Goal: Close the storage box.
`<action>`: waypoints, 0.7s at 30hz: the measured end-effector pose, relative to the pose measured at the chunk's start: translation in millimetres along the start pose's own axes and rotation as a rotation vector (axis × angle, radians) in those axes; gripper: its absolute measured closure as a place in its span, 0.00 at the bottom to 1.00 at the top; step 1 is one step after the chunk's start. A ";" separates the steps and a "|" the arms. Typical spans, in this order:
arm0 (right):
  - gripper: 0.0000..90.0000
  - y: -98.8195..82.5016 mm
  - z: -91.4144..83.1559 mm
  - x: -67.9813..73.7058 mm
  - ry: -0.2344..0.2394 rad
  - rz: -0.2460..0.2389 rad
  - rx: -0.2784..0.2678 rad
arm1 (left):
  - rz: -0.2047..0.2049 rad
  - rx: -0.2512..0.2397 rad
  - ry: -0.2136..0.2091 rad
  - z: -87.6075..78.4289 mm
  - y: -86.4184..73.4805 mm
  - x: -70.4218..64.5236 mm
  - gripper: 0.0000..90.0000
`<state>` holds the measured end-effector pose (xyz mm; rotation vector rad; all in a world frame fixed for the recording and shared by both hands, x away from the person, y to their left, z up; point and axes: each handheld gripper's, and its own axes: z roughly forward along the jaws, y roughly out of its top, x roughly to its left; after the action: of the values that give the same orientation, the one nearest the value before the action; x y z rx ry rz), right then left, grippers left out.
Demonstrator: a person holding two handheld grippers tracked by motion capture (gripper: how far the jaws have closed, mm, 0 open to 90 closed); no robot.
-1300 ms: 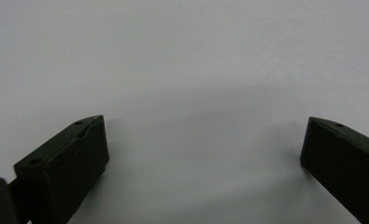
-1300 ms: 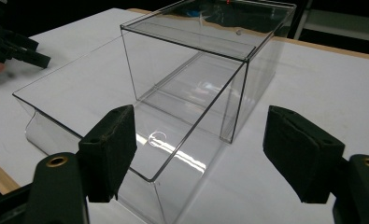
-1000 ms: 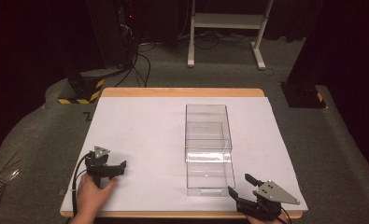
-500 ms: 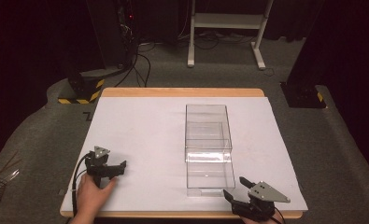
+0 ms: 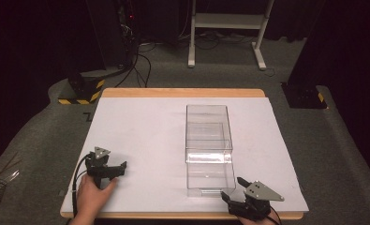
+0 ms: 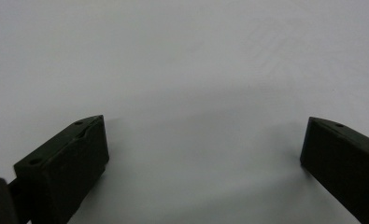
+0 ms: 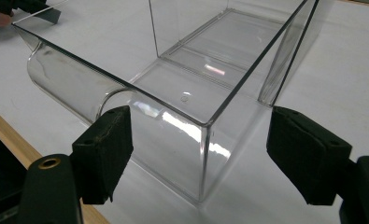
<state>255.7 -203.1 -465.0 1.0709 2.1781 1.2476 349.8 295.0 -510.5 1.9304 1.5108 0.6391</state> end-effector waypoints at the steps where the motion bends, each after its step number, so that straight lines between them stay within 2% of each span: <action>1: 0.26 0.1 0.6 0.2 0.001 -0.001 0.001 | 0.000 0.000 0.000 0.0 0.0 0.0 0.01; 21: 0.25 6.2 6.2 -4.8 -0.016 0.006 -0.010 | 0.000 0.000 0.000 0.0 0.0 0.0 0.01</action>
<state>265.4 -201.7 -463.1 1.0811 2.1555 1.2472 349.8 295.0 -510.5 1.9304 1.5107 0.6389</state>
